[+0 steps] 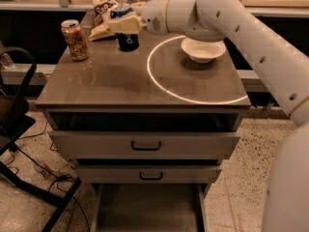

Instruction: Move pepsi can near brown chip bag

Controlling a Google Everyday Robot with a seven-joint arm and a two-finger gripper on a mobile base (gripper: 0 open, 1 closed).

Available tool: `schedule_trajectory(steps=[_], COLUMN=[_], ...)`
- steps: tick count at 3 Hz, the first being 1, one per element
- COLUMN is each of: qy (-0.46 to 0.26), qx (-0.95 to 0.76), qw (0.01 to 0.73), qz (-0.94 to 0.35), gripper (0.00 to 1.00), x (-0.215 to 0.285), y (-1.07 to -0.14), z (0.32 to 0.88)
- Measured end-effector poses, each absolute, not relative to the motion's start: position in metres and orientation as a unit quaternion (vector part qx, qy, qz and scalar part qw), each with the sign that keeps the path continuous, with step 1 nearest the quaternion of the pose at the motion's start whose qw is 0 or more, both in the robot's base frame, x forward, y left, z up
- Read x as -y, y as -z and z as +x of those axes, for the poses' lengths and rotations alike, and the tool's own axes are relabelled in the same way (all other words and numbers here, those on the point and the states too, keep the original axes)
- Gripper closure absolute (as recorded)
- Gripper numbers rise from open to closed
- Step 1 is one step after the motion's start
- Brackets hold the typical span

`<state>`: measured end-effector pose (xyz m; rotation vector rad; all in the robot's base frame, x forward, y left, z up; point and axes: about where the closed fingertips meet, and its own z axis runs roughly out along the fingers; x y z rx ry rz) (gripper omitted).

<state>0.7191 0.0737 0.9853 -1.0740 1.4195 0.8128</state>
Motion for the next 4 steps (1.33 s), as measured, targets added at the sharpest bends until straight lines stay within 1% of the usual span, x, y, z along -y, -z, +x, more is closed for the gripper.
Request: schedule_trajectory(steps=[1, 2, 3, 4], qy=[-0.312, -0.257, -0.245, -0.251], qx=[-0.638, -0.677, -0.698, -0.699], qw=[0.585, 0.624, 0.626, 0.625], qz=[-0.392, -0.293, -0.245, -0.242], gripper=[1.00, 1.00, 1.00, 1.00], x=[-0.060, -0.015, 0.015, 0.011], y=[-1.018, -1.042, -1.045, -1.042], z=[0.790, 0.855, 0.870, 0.877])
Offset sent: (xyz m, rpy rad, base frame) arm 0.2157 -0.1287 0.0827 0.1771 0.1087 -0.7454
